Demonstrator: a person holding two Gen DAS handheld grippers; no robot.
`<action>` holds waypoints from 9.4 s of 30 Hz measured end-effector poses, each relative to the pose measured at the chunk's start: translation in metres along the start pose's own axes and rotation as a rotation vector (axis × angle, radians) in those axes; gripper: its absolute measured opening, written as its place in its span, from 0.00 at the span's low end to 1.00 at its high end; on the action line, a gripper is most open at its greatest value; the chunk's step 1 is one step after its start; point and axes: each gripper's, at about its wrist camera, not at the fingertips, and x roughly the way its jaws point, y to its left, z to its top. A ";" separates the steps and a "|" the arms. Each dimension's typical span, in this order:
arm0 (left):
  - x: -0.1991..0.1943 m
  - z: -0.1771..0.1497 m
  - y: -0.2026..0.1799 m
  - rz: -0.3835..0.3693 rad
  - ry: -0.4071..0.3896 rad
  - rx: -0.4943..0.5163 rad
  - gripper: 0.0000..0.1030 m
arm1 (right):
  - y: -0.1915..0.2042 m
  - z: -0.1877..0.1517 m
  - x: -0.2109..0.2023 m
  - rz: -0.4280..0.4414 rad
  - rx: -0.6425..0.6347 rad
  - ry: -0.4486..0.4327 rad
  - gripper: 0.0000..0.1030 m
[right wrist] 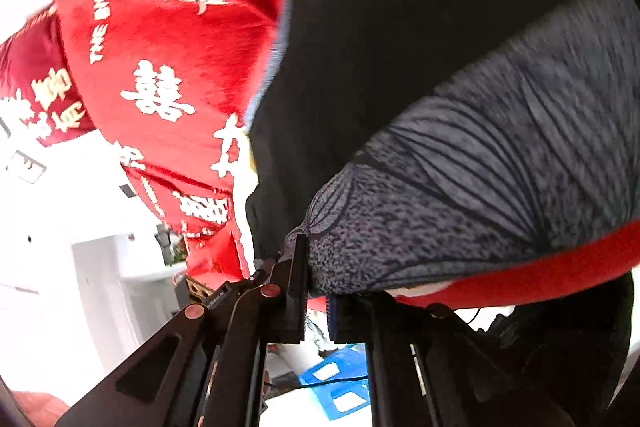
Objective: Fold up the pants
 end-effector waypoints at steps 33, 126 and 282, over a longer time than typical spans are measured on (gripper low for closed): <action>0.074 0.179 -0.160 0.373 -0.183 0.279 0.63 | 0.151 0.246 0.090 -0.314 -0.495 0.231 0.56; 0.220 -0.158 -0.409 0.139 0.317 0.724 0.83 | -0.146 0.026 -0.244 -0.376 0.001 -0.132 0.44; 0.164 0.143 -0.215 0.370 -0.040 0.625 0.97 | 0.097 0.220 -0.016 -0.667 -0.502 -0.049 0.27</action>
